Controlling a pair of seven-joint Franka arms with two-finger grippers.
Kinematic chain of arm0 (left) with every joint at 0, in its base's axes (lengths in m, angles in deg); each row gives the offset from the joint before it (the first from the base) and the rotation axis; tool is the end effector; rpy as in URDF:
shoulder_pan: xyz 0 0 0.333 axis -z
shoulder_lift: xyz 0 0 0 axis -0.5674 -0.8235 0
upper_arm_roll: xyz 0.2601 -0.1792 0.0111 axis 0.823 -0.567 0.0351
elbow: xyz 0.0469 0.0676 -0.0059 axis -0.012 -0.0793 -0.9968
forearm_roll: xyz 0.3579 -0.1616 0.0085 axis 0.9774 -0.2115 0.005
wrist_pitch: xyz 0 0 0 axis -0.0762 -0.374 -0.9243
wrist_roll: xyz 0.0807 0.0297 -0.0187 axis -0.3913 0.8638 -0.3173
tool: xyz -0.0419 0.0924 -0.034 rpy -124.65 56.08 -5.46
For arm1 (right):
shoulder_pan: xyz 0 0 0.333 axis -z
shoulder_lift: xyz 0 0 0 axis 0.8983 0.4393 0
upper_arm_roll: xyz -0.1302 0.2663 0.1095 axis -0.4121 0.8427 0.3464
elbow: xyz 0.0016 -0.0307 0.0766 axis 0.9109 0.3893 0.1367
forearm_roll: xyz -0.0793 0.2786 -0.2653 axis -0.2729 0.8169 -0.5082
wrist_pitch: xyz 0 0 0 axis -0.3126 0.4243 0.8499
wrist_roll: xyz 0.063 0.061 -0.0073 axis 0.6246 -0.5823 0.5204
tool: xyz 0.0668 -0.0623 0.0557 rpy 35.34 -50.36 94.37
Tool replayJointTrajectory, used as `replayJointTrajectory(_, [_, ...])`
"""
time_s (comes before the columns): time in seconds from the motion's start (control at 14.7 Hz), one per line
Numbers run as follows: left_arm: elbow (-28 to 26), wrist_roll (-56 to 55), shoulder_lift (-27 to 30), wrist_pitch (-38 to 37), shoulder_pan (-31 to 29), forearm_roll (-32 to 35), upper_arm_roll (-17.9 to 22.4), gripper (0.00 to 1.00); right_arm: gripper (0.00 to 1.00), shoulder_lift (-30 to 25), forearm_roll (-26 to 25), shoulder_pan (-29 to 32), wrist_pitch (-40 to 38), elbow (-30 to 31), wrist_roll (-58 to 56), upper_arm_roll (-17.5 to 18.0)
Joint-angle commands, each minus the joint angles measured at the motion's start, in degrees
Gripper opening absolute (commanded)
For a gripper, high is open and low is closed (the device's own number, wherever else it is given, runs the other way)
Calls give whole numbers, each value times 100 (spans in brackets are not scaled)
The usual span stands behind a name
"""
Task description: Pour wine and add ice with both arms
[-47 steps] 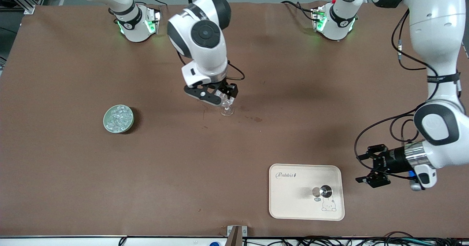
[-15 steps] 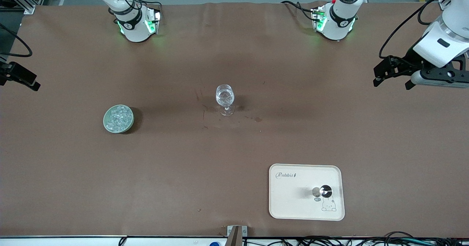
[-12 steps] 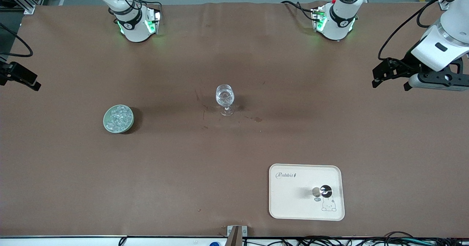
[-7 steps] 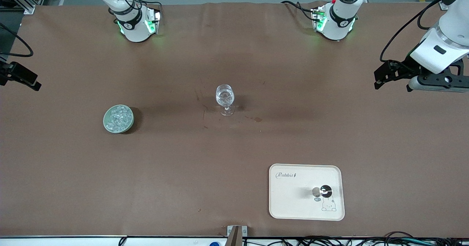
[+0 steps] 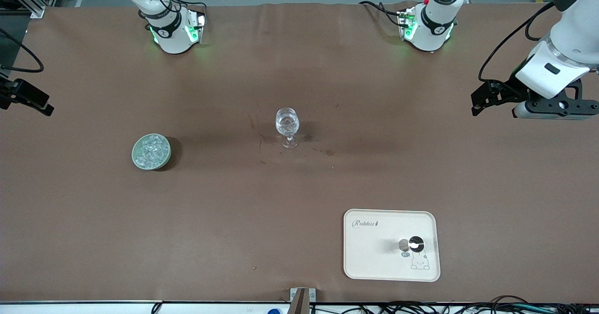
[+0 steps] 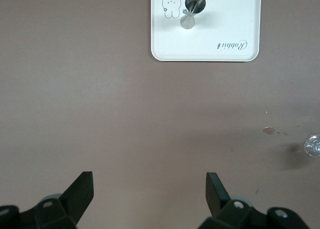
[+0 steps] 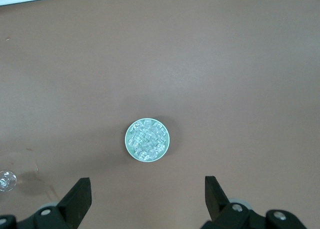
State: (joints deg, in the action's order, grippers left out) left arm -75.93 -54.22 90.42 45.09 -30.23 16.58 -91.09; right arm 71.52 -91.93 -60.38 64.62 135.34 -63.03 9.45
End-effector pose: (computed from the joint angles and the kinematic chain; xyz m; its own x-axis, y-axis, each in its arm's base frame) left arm 0.5477 -0.0953 0.5952 0.9953 -0.0561 0.0785 -0.0584 -0.9979 0.0268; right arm 0.5626 -0.0287 0.6549 0.9845 -0.1644 0.0605 -0.1664 -0.9856 0.0292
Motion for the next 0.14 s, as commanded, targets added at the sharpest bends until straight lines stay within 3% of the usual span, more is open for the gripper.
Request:
replayJointTrajectory(0.0, [17, -4, 29, -81, -56, 48, -66, 99, 100, -91, 71, 57, 18, 107, -79, 42])
replayJointTrajectory(0.07, [17, 22, 29, -81, -65, 47, -66, 99, 100, -91, 71, 57, 18, 90, -79, 42])
